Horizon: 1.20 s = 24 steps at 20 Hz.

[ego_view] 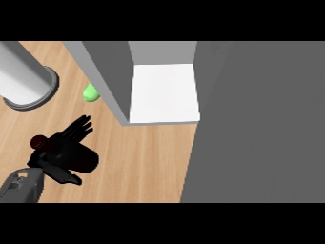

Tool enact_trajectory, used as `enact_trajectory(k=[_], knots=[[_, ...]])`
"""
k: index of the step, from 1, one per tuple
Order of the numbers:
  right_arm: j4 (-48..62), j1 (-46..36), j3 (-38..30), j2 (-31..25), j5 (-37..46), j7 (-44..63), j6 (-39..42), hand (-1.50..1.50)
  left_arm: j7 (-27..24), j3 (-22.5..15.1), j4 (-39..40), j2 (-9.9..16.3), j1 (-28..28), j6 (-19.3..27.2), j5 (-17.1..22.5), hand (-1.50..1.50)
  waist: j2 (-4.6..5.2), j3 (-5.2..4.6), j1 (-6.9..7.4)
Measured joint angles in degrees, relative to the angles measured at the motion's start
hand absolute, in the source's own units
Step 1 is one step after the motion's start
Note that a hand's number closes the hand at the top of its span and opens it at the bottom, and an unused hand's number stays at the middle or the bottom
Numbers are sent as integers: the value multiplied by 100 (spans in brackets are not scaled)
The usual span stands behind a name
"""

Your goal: Pick up the wine, place it into the cabinet and close the cabinet

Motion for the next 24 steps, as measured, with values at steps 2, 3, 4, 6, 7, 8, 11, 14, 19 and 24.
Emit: enact_trajectory(k=[2,3,4,6,7,8,11,14,19,24], knots=[[1,25,17,-41,2,-20,-29,-150,-61,-1,44,-34,-10,22,64,150,-4,0,4],[4,46,87,-42,5,-79,-46,-150,-102,-6,84,-65,-11,39,86,150,-5,1,2],[13,31,48,-70,0,-95,-26,-150,-106,2,151,-49,-74,18,115,150,0,1,8],[4,52,50,-125,0,-113,-37,-150,-142,-9,204,-47,-71,3,161,150,-3,2,9],[11,49,57,-124,-3,-140,-47,-150,-170,-18,253,-49,-97,-5,174,150,-1,3,10],[15,49,59,-131,-4,-143,-60,-150,-235,-33,241,-15,-72,-21,182,150,-2,3,19],[8,34,55,-166,-5,-126,-99,-150,-378,-98,234,-18,-79,116,153,150,-5,3,24],[0,21,111,-194,-4,-109,-152,-150,-560,-147,238,14,-109,254,129,150,-5,0,2],[-6,69,13,-303,-19,-161,-171,-150,-914,-234,116,-59,-1,625,100,150,-11,5,33],[-3,170,34,-378,-35,-262,-221,-150,-1260,78,-333,-546,435,1681,398,150,-60,34,113]])
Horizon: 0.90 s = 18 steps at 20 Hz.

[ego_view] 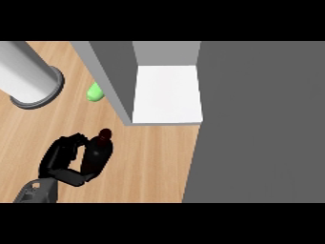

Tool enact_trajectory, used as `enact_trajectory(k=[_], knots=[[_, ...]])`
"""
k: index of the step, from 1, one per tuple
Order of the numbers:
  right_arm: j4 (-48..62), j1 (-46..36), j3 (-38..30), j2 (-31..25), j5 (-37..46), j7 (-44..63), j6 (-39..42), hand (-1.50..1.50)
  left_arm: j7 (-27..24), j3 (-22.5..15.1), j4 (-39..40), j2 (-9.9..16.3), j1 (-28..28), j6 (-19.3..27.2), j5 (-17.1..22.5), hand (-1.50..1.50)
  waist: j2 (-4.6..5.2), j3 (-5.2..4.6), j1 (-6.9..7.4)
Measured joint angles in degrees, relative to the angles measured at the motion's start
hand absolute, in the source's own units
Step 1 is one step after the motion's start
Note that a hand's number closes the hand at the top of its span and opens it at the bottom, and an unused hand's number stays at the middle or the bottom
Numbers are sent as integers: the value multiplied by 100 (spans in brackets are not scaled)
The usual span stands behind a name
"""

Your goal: Pick up the wine, place it into the cabinet and close the cabinet

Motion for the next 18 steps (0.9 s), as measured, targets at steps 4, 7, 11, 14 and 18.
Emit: enact_trajectory(k=[4,7,11,14,18], knots=[[-4,161,-74,-62,-11,-162,-18,-150,21,-33,-677,-404,459,346,158,150,2,0,43],[-24,353,37,-127,-4,-332,-23,-150,142,-169,-1154,-615,771,351,230,150,9,-6,40],[-43,425,76,-176,2,-410,-75,-150,392,-490,-1905,-929,1138,541,278,150,11,-10,35],[-55,521,45,-257,-3,-488,-80,-150,723,-697,-2650,-1068,1482,585,319,150,9,-9,40],[-63,611,62,-329,-6,-572,-82,-150,1176,-1039,-3397,-1182,1787,754,398,150,18,-11,33]])
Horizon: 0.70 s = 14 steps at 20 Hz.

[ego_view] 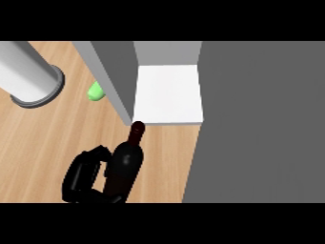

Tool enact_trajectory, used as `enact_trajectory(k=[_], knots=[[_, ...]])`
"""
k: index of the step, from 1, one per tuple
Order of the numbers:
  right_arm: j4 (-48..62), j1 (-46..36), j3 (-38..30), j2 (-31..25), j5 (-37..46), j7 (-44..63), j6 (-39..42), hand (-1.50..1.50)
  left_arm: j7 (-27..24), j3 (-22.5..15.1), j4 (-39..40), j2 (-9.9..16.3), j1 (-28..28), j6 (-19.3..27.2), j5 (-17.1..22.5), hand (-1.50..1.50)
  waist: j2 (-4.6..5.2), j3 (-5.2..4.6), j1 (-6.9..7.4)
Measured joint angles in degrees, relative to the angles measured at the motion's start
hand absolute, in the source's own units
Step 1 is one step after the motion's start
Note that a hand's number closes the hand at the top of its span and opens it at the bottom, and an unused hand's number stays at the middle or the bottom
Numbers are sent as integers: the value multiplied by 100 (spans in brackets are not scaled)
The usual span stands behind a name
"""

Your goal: Pick up the wine, place it into the cabinet and close the cabinet

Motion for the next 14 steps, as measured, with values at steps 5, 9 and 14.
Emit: enact_trajectory(k=[5,9,14], knots=[[-11,128,-73,-92,-23,-194,22,-150,522,-587,-758,-49,142,541,205,150,5,-1,-23],[1,251,0,-116,-39,-357,31,-150,681,-1269,-1084,-63,72,1400,235,150,11,-3,-43],[2,393,-155,-203,-75,-526,102,-150,786,-1484,-1157,-61,-223,2164,216,150,20,-3,-52]])
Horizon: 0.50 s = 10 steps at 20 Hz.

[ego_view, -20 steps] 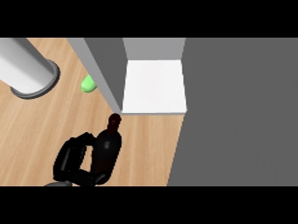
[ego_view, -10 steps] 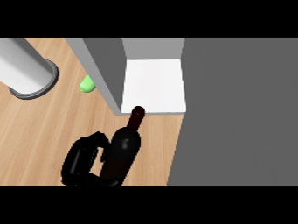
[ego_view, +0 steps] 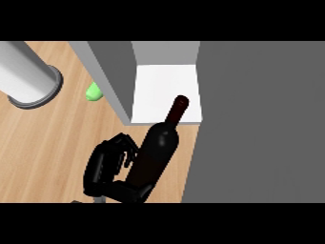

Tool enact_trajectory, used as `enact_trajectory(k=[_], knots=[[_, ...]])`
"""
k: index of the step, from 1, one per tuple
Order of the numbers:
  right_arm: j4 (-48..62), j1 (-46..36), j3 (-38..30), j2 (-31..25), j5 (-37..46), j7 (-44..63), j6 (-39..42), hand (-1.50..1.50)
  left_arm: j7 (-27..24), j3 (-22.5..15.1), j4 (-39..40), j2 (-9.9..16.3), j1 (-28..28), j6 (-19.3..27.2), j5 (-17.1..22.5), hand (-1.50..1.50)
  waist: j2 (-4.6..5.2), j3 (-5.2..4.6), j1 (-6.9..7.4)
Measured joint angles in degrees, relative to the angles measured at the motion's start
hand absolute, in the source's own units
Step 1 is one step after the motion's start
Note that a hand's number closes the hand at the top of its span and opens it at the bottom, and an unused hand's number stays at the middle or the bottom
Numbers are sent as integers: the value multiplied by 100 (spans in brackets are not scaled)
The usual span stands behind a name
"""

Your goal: Pick up the wine, place it into the cabinet and close the cabinet

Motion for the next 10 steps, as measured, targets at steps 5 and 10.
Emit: enact_trajectory(k=[5,10], knots=[[-18,100,33,-57,-15,-42,-5,-150,258,19,96,-7,-444,466,-124,150,2,-2,-14],[-13,218,40,-85,-36,-176,37,-150,403,-45,410,-9,-955,880,-195,150,6,-2,-31]])
